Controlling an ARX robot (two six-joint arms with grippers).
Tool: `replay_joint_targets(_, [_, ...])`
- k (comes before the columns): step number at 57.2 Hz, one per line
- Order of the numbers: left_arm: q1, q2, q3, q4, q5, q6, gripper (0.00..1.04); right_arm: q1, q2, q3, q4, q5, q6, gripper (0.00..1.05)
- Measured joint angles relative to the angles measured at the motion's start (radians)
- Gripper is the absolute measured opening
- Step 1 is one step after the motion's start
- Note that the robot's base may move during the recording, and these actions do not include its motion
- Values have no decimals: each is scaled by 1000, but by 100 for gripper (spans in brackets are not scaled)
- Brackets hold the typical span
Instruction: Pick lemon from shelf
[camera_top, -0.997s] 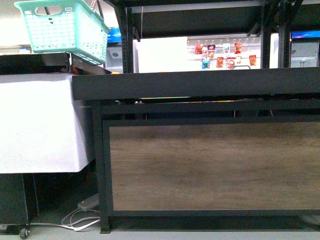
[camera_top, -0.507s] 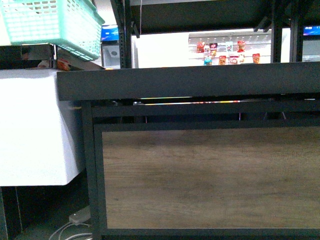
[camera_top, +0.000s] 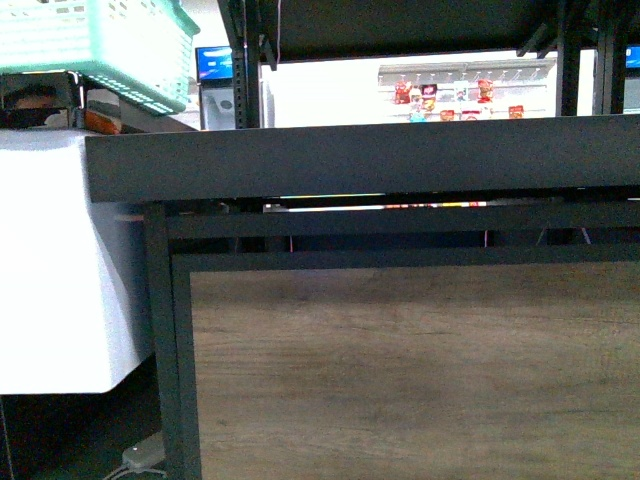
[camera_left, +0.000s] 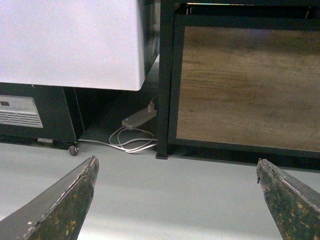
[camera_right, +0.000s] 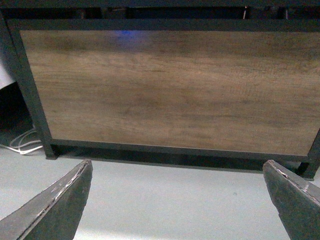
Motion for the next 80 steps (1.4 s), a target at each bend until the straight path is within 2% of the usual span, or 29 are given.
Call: replay_joint_targets(80, [0,0,0,0,1,0,97,0,0,0,0,0,0,102])
